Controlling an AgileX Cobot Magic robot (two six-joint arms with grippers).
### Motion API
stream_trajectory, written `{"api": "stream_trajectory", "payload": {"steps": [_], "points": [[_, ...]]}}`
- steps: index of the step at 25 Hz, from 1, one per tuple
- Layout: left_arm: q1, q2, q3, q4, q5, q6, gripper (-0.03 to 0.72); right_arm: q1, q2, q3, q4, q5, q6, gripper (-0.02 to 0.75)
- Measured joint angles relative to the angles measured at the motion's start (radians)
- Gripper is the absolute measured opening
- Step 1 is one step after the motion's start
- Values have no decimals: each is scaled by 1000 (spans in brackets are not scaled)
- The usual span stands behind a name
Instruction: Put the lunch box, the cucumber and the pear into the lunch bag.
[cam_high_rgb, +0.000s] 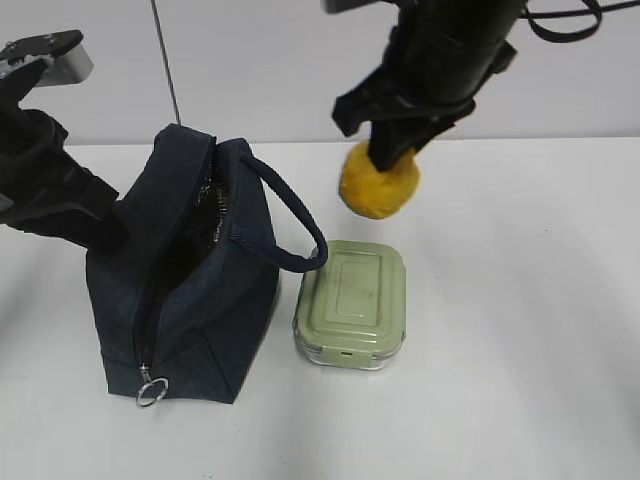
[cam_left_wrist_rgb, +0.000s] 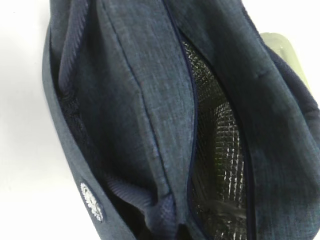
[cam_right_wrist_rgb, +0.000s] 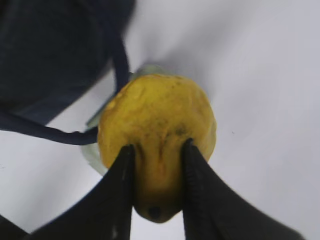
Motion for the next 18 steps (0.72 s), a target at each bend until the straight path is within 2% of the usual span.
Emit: {"api": "stream_trajectory", "payload": {"steps": [7, 13, 18], "points": [[0, 0, 0, 1, 0, 0, 3, 130, 0, -58, 97, -84, -48, 179], [0, 0, 0, 1, 0, 0, 3, 155, 16, -60, 222, -195, -126, 179], [0, 0, 0, 2, 0, 0, 3, 155, 86, -64, 300, -223, -194, 176]]}}
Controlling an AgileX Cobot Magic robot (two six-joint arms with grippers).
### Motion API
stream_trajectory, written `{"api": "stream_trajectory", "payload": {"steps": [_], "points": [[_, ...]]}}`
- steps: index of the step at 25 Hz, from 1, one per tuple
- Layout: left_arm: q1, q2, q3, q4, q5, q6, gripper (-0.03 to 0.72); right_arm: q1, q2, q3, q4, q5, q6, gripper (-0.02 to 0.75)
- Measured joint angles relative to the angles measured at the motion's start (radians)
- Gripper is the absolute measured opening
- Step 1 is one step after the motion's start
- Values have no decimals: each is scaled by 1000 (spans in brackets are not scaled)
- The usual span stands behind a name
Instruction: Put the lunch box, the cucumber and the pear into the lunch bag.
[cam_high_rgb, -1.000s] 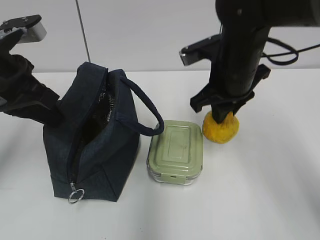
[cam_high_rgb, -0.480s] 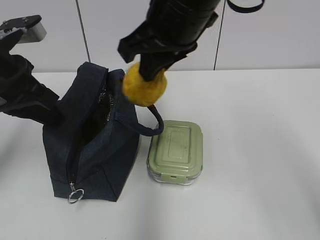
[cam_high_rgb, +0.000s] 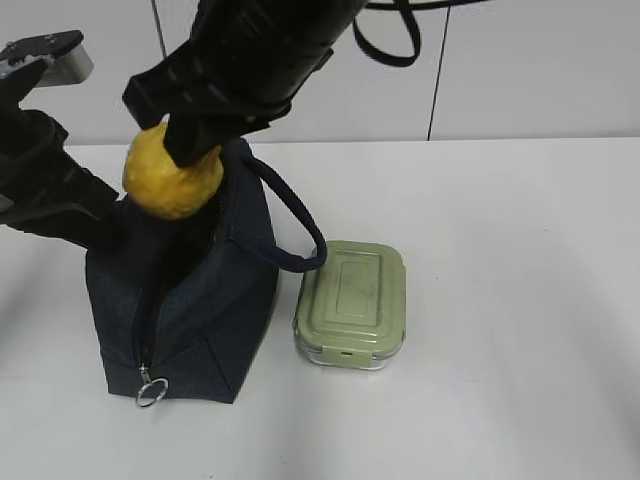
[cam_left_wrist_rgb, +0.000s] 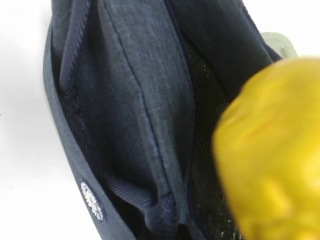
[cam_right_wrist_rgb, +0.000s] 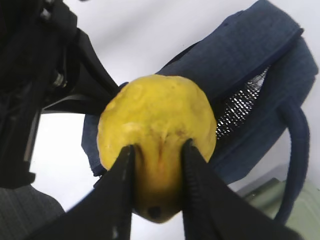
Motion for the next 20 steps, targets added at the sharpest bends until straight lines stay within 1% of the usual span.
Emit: {"api": "stream_trajectory", "payload": {"steps": [7, 12, 14, 16, 18, 19, 20], "points": [[0, 0, 0, 1, 0, 0, 3, 0, 121, 0, -50, 25, -8, 176], [0, 0, 0, 1, 0, 0, 3, 0, 158, 0, -123, 47, 28, 176], [0, 0, 0, 1, 0, 0, 3, 0, 161, 0, -134, 47, 39, 187], [0, 0, 0, 1, 0, 0, 3, 0, 161, 0, -130, 47, 43, 253], [0, 0, 0, 1, 0, 0, 3, 0, 161, 0, -120, 47, 45, 356], [0, 0, 0, 1, 0, 0, 3, 0, 161, 0, -114, 47, 45, 441], [0, 0, 0, 1, 0, 0, 3, 0, 161, 0, -112, 47, 45, 498]]}}
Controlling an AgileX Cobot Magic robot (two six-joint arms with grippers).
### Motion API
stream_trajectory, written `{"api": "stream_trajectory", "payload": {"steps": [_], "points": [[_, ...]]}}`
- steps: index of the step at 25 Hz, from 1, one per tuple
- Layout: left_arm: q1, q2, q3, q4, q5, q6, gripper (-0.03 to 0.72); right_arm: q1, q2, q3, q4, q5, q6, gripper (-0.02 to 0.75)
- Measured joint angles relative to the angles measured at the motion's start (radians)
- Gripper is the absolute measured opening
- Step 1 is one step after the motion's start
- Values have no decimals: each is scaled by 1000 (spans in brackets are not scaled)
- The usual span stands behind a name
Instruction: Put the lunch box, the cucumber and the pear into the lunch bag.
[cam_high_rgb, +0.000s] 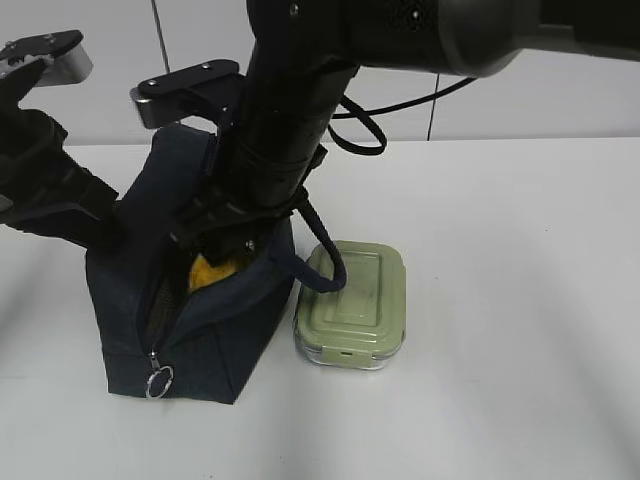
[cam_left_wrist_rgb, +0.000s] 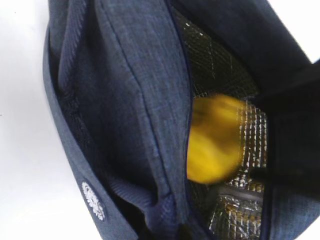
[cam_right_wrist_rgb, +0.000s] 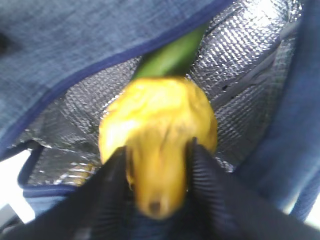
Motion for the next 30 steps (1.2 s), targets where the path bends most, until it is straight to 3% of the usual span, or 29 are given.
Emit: {"api": "stream_trajectory", "payload": {"steps": [3, 9, 12, 14, 17, 20, 24, 27, 30], "points": [[0, 0, 0, 0, 0, 0, 3, 0, -8, 0, 4, -2, 0, 550], [0, 0, 0, 0, 0, 0, 3, -25, -92, 11, 18, -47, 10, 518], [0, 0, 0, 1, 0, 0, 3, -63, -189, 112, 34, -124, 10, 507], [0, 0, 0, 1, 0, 0, 3, -100, -270, 260, 82, -208, 3, 506], [0, 0, 0, 1, 0, 0, 3, -175, -344, 456, 215, -300, -70, 505], [0, 0, 0, 1, 0, 0, 3, -303, -379, 632, 491, -332, -246, 505], [0, 0, 0, 1, 1, 0, 3, -491, -367, 692, 824, -260, -492, 505], [0, 0, 0, 1, 1, 0, 3, -592, -326, 692, 906, -198, -551, 505], [0, 0, 0, 1, 1, 0, 3, -639, -259, 692, 924, -120, -565, 505]]}}
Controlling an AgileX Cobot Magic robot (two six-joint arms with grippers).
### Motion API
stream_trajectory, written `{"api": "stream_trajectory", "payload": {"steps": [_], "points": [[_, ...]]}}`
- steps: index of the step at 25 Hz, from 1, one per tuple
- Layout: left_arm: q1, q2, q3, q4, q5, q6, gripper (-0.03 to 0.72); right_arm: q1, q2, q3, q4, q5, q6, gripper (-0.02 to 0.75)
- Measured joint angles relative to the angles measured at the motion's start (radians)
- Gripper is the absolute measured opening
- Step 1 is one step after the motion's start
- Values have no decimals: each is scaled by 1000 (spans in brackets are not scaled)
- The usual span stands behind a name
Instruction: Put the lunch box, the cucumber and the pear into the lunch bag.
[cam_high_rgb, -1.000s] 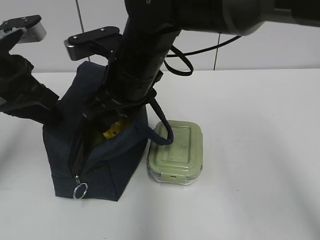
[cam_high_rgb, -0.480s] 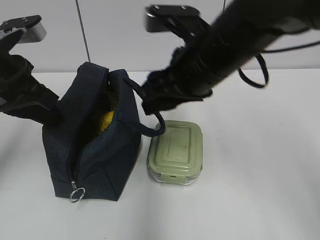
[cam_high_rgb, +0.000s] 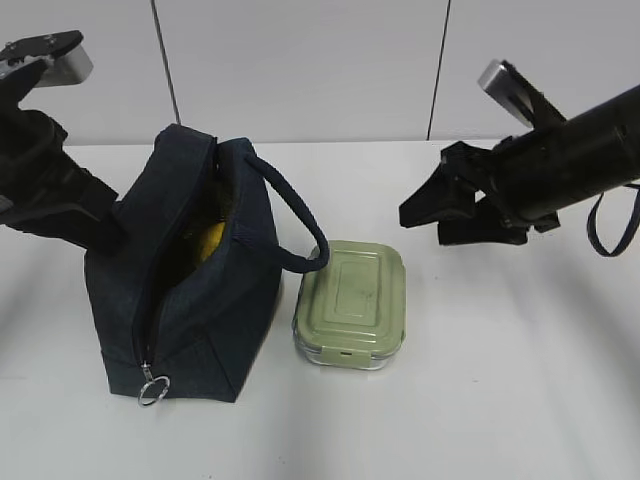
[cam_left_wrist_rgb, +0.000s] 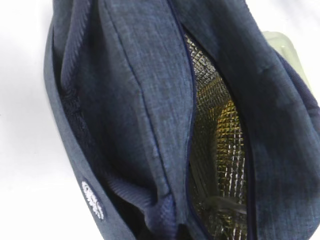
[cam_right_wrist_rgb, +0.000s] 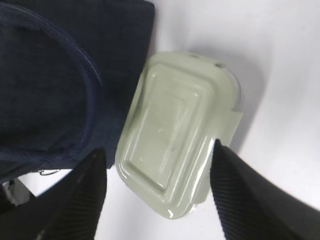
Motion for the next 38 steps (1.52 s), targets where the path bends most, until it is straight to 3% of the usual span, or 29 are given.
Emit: {"api": "stream_trajectory", "payload": {"steps": [6, 15, 31, 38], "points": [[0, 0, 0, 0, 2, 0, 3, -8, 123, 11, 91, 58, -47, 505], [0, 0, 0, 0, 3, 0, 3, -11, 187, 24, 210, 25, -123, 504], [0, 0, 0, 0, 3, 0, 3, -11, 251, 77, 336, -5, -293, 505], [0, 0, 0, 0, 2, 0, 3, -11, 251, 77, 365, -7, -322, 577]]}}
